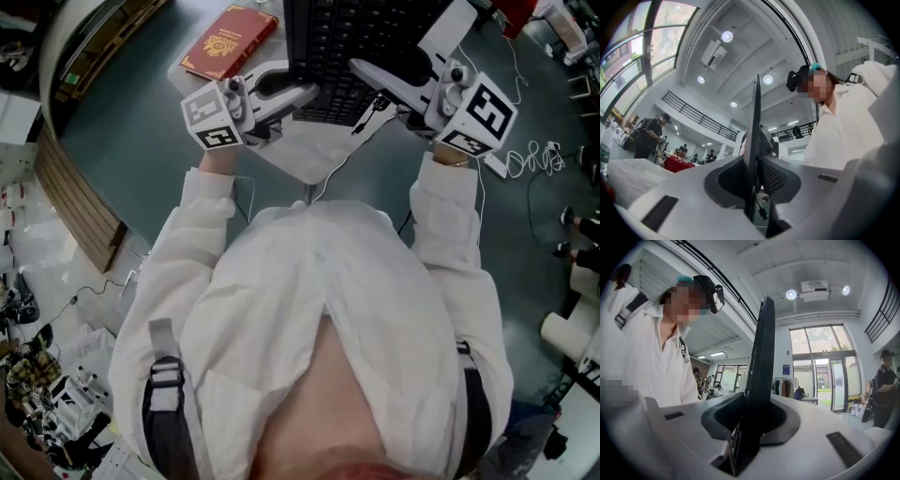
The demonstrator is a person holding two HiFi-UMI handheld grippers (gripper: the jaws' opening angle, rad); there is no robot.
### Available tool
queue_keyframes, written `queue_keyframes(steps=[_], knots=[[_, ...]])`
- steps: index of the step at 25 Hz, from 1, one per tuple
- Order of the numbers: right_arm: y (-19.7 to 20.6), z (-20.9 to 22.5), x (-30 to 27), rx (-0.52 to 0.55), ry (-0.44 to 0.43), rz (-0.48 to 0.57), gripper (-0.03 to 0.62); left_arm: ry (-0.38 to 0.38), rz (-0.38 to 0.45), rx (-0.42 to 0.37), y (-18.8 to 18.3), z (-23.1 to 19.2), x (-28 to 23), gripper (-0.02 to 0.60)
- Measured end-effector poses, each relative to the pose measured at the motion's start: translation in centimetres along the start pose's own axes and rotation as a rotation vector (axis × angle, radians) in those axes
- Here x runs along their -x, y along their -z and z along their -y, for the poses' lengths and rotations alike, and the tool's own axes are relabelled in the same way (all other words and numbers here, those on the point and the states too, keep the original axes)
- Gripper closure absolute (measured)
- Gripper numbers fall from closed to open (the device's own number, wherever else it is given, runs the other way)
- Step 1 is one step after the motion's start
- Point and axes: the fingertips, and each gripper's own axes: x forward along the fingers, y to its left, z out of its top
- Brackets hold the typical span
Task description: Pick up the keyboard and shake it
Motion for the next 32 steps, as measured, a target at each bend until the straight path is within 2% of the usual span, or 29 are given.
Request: queue_keyframes(steps=[13, 20, 32], knots=[[1.7, 1.1, 0.4, -0.069, 0.064, -0.019, 0.479, -0.044, -0.021, 0.044, 1.4, -0.6, 0.1, 0.508], [3.3, 2.2, 0.6, -0.139, 0.107, -0.041, 0.479, -0.045, -0.042, 0.151, 4.0, -1.3, 1.0, 0.509], [7.4, 1.5, -0.3, -0.268, 0.157, -0.085, 0.465, -0.114, -0.068, 0.252, 5.8, -0.6, 3.1, 0.508]])
